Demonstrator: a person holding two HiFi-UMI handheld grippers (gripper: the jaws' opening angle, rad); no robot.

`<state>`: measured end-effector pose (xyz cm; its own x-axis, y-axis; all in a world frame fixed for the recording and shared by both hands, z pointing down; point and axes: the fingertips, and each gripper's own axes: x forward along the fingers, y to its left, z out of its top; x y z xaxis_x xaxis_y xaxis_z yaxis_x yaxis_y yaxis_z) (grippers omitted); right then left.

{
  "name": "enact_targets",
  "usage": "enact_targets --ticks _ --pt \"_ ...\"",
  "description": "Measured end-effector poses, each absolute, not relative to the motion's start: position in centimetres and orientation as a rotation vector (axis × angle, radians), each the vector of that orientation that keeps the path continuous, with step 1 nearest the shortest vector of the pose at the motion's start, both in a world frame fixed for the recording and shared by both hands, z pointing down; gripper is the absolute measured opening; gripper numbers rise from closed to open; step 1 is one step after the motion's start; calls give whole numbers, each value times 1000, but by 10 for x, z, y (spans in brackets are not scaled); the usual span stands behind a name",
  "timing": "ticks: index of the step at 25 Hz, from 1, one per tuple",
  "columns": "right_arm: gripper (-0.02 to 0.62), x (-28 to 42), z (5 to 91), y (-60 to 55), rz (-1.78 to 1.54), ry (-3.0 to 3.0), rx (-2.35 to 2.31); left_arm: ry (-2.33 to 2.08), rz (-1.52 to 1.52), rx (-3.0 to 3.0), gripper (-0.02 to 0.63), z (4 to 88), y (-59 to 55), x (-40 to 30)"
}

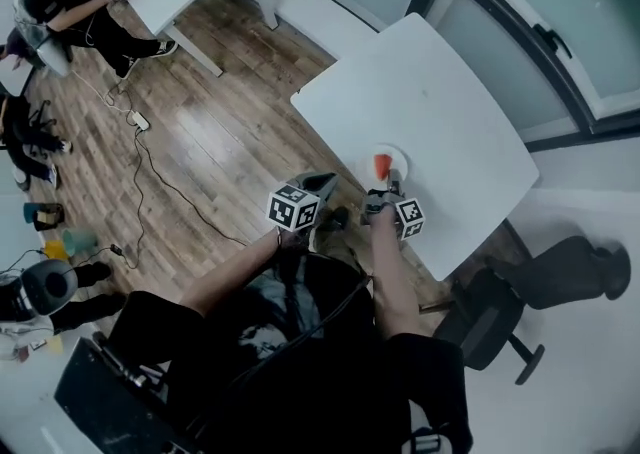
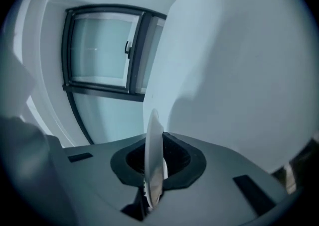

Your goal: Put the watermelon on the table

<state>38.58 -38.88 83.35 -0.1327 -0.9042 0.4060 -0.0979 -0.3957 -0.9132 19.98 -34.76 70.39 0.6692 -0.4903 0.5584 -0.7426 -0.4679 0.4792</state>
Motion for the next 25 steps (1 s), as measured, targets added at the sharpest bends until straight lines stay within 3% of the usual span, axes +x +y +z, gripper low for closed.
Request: enact_targets --ticks 7,13,16,23,25 --pt "30 384 850 -438 -1636 1490 -1858 -976 475 2093 9 716 -380 172" --pt "152 394 859 -429 -1439 2147 -2459 -987 480 2084 9 717 -405 155" --pt "160 392 861 -425 -1104 2598 -2715 -960 481 2104 9 714 -412 158" --pt "158 372 781 -413 -818 2546 -2528 -870 476 2223 9 694 -419 175" --pt "124 359 743 -397 -736 2524 -2411 -849 521 2315 9 689 -416 183"
